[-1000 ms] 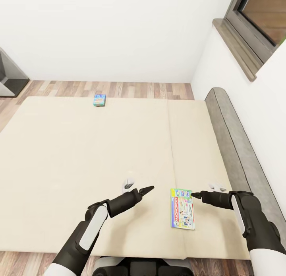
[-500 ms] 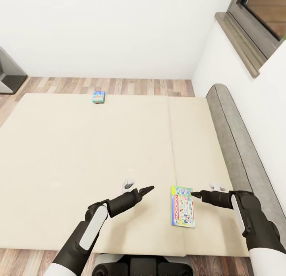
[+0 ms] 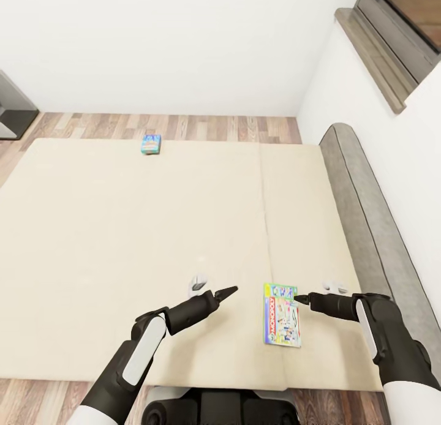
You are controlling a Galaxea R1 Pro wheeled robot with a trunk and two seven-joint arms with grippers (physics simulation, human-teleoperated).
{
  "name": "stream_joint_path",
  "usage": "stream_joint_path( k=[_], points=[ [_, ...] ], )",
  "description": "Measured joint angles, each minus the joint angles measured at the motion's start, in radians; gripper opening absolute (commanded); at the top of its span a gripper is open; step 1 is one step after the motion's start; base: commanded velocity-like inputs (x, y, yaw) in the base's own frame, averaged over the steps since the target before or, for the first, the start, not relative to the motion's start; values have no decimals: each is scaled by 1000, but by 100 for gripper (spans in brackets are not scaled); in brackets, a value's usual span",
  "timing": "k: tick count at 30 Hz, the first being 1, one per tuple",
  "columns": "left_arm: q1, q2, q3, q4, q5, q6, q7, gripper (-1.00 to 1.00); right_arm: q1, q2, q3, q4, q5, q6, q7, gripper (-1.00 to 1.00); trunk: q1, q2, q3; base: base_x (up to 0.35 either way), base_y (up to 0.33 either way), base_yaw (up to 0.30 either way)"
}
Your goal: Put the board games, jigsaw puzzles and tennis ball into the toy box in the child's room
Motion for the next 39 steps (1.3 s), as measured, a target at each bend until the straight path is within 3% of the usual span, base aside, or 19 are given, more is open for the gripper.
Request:
stream_joint_path(
  k=[39],
  points=[
    [0,0,0,0,0,0,0,100,0,0,1,0,-2,-1,3,100,0,0,-63,0,0,0]
  ],
)
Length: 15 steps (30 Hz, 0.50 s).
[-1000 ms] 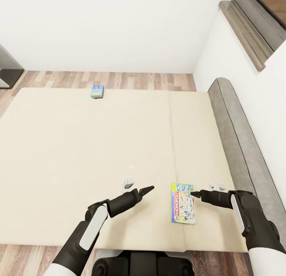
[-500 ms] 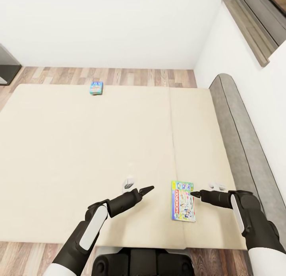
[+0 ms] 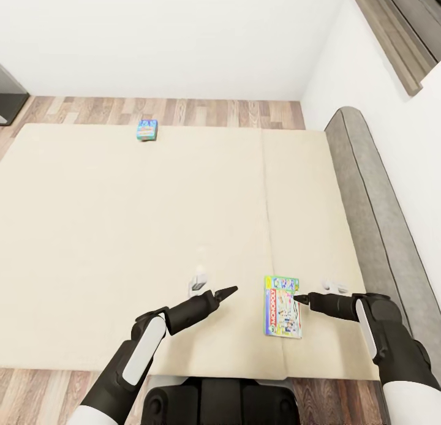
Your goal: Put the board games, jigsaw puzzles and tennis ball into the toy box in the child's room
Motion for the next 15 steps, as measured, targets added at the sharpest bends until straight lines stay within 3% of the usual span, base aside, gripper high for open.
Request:
stream_joint_path(
  k=[15],
  points=[
    [0,0,0,0,0,0,-1,100,-10,-1,0,-1,-44,-11,87,100,0,0,-24,0,0,0]
  ],
)
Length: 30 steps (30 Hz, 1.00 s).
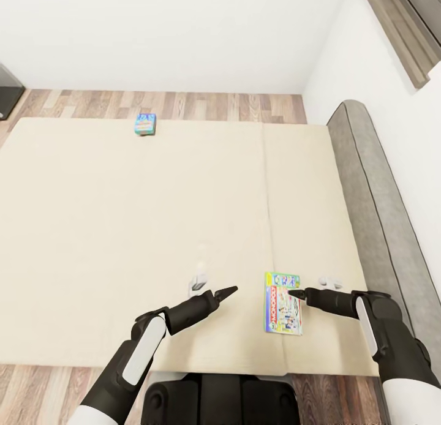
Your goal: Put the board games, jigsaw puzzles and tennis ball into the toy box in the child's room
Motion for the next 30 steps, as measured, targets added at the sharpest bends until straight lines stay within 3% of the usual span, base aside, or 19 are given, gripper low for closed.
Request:
stream_joint_path(
  k=[30],
  points=[
    [0,0,1,0,0,0,0,100,-3,-1,0,-4,-14,-11,39,100,0,0,-41,0,0,0]
  ],
)
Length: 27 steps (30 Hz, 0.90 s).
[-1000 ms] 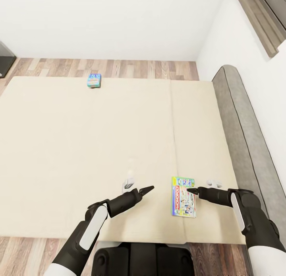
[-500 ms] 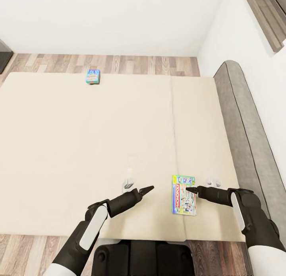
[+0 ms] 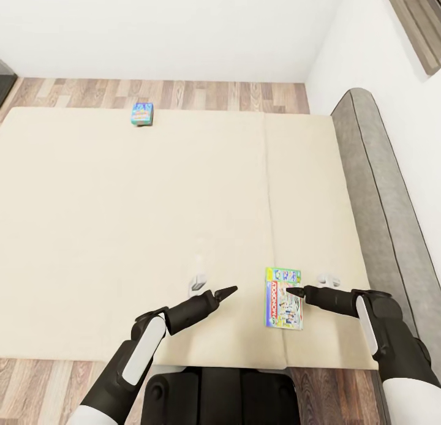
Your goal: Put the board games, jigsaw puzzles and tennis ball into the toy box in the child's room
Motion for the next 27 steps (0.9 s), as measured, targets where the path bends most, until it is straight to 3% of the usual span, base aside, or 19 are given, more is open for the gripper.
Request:
stream_joint_path(
  k=[12,27],
  points=[
    [0,0,0,0,0,0,1,100,0,-1,-1,-20,1,-51,-2,100,0,0,-2,0,0,0],
    [0,0,0,0,0,0,0,100,-1,-1,-2,-54,2,-62,-4,100,0,0,-3,0,0,0]
  ],
)
